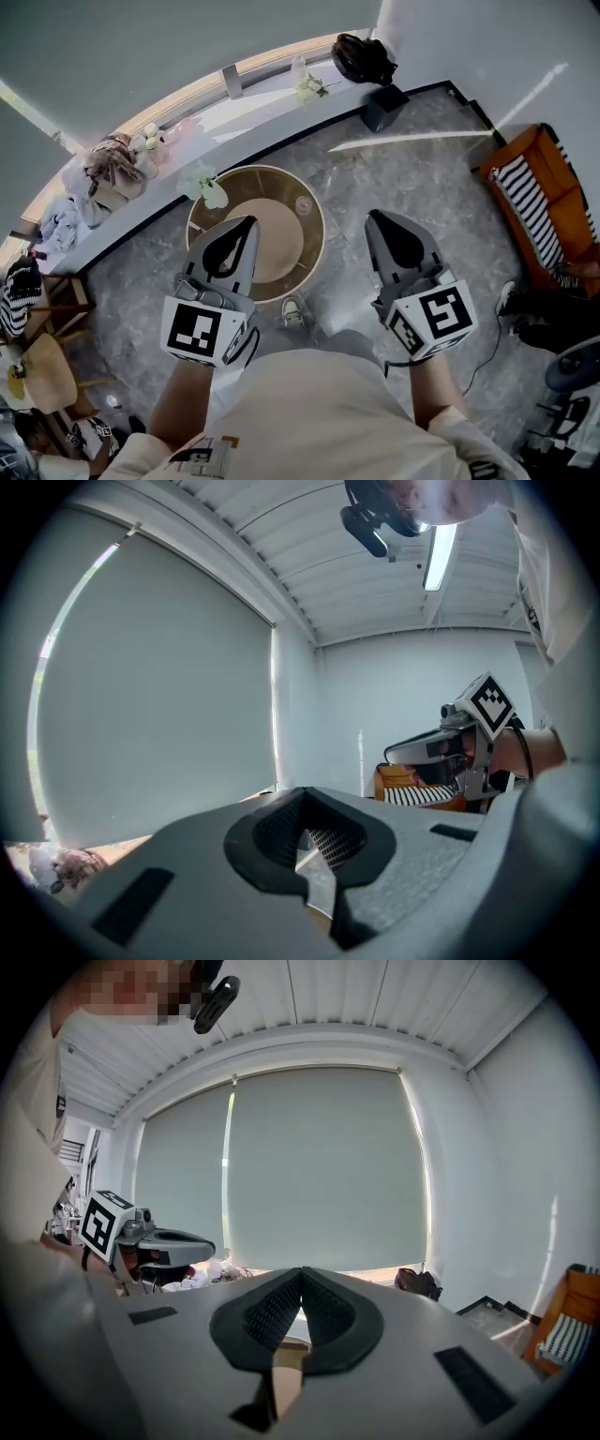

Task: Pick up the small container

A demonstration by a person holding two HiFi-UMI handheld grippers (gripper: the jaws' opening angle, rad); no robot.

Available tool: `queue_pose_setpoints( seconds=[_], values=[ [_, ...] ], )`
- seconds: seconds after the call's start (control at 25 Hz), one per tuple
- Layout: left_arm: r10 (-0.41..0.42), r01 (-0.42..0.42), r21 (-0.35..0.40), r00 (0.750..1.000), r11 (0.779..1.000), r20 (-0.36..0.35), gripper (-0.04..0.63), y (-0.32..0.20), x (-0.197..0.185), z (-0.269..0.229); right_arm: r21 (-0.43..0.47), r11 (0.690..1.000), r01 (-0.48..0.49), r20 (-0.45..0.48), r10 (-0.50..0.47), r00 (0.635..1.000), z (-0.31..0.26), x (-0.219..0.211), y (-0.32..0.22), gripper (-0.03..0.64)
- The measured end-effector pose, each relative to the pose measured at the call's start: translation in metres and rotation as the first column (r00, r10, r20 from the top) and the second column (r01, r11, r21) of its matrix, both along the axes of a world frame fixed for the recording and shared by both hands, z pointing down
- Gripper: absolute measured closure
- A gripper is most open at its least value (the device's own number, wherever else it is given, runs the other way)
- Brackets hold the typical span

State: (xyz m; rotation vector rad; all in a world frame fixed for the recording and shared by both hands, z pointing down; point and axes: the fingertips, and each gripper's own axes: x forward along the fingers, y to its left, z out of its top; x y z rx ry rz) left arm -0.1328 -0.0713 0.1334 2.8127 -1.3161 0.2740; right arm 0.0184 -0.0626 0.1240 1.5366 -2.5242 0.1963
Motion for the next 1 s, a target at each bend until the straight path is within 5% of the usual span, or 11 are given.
queue_pose_setpoints(
  seconds=[0.68, 1.0],
  values=[
    [-0.074, 0.075, -0.032, 0.997, 0.997, 0.020, 0.588, -0.030, 0.014, 0.015, -0.043, 0.998, 0.047, -0.004, -0.047, 0.999, 0.016, 0.022, -0.042, 0.611],
    [-0.073, 0.073, 0.009, 0.997, 0.997, 0.024, 0.588, -0.040, 0.032, 0.011, -0.069, 0.995, 0.076, -0.003, -0.076, 0.997, 0.028, 0.036, -0.054, 0.611]
  ],
)
